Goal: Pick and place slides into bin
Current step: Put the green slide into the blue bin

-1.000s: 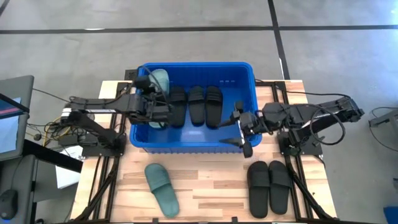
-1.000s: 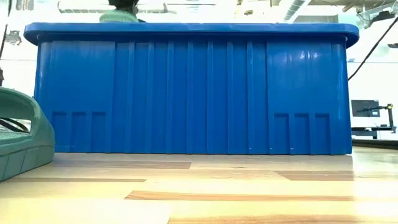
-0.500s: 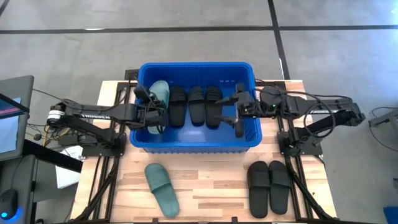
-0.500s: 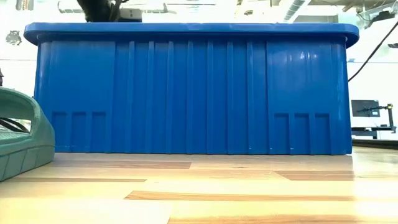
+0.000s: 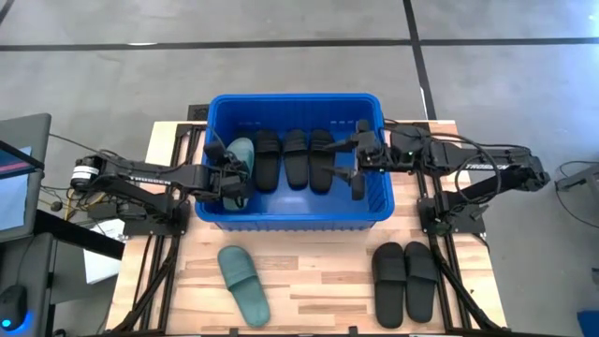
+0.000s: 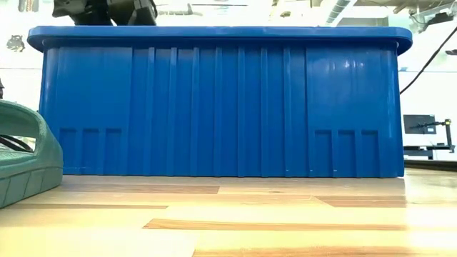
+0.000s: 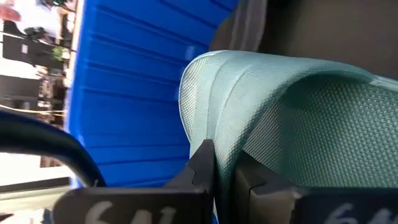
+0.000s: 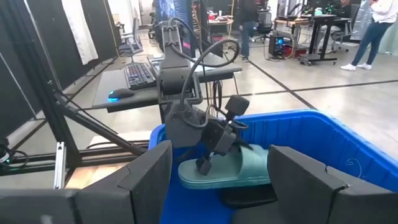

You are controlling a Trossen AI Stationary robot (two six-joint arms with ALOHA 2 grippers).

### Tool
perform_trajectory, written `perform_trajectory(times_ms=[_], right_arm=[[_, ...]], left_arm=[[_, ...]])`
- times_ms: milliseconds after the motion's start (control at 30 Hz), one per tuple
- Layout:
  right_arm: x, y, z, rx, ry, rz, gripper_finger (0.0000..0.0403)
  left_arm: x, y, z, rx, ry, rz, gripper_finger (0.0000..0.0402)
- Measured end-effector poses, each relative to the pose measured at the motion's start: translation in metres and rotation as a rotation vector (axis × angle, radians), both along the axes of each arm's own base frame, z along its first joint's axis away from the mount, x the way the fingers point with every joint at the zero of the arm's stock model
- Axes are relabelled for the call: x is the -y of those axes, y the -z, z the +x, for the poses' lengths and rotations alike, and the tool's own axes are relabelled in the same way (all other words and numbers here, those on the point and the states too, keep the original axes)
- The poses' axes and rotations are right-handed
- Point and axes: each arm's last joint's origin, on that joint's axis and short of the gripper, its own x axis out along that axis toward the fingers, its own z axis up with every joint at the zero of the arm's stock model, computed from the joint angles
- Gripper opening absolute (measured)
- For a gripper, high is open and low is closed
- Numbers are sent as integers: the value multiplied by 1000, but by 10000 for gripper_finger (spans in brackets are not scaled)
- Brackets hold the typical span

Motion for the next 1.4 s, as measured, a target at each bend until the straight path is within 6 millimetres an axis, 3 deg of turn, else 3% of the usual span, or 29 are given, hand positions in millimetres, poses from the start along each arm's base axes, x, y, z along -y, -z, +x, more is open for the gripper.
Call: perform_trajectory(times_ms=[600,1400], right_arm=[[1,3,0,-33,5,1,249],[1,5,-1,-51,6,4,249]], left_arm=[[3,34,-14,-2,-12,-126,0],[20,33,-13,34,13,-171,0]])
